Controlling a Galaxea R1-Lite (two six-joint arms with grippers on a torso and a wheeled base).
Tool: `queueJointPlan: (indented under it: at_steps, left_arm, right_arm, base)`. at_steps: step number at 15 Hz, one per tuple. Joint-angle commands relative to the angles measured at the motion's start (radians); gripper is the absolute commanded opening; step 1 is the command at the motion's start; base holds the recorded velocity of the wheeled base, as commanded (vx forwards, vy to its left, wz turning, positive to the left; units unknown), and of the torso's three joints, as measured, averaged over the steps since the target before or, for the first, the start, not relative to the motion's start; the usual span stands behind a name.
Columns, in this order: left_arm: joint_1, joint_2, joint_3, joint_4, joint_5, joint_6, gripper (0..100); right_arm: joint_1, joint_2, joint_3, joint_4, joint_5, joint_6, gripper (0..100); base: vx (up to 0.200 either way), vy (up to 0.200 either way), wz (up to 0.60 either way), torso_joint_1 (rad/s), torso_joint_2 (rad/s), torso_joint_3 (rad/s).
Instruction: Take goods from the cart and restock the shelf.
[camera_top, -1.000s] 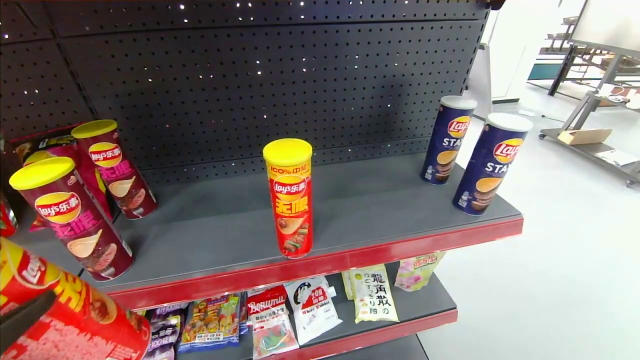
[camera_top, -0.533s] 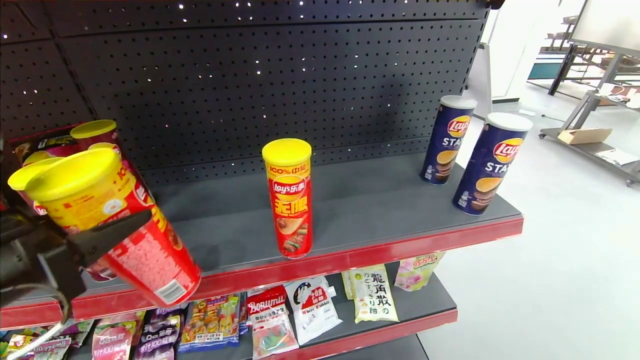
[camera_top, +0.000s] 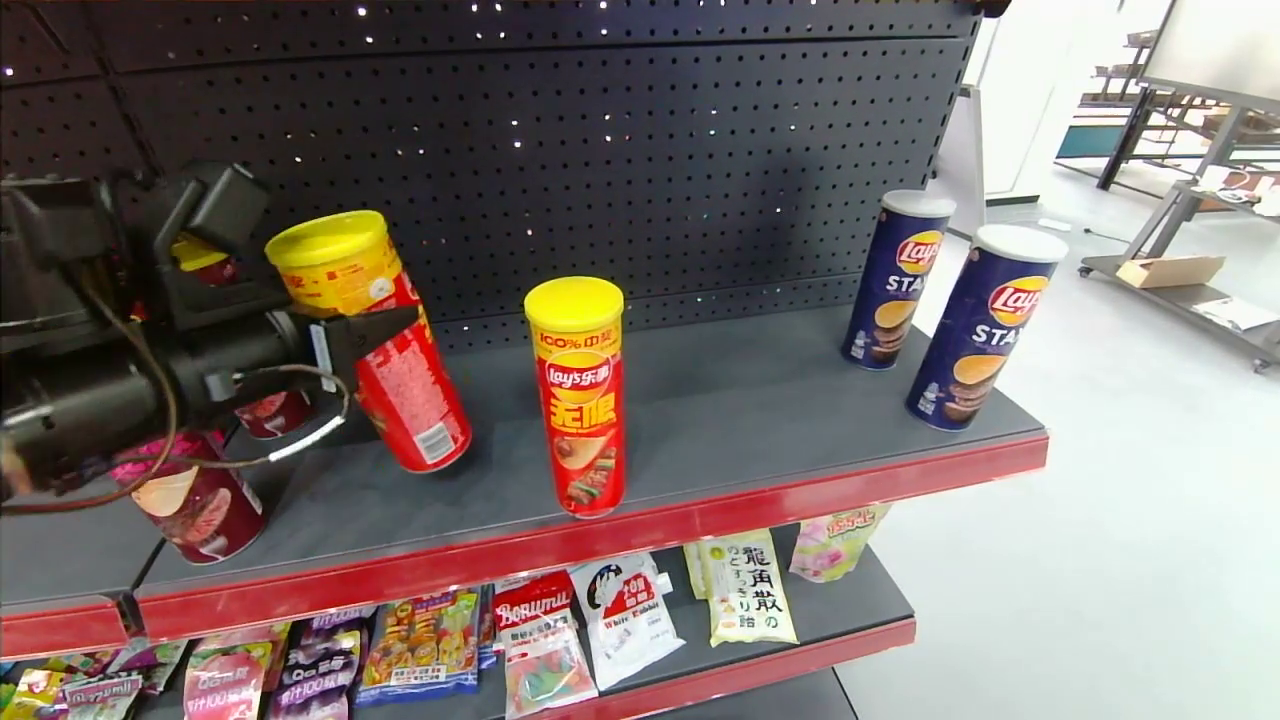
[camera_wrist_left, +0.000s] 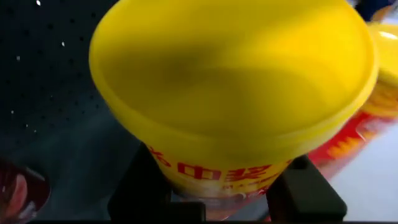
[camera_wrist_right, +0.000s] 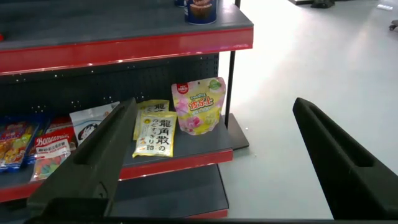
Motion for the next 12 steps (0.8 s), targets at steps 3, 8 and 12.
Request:
queueJointPlan:
  at_steps: [3, 8, 12]
  left_arm:
    - [-0.018, 0.283, -0.241, -0.037, 0.083, 0.001, 0]
    - [-0.078, 0.435, -0.418, -0.048, 0.124, -0.004, 0]
    - [-0.12, 0.519, -0.517, -0.051, 0.204, -0.023, 0]
  right_arm:
    - [0.001, 0.0, 0.0, 0.0, 0.0, -0.001, 100]
    - [0.001, 0.0, 0.0, 0.0, 0.0, -0.001, 100]
    - [0.001, 0.0, 0.0, 0.0, 0.0, -0.001, 100]
  base:
    - [0.0, 0.0, 0.0, 0.0, 0.0, 0.0]
    - [0.0, 0.0, 0.0, 0.0, 0.0, 0.0]
    - [0.0, 0.0, 0.0, 0.0, 0.0, 0.0]
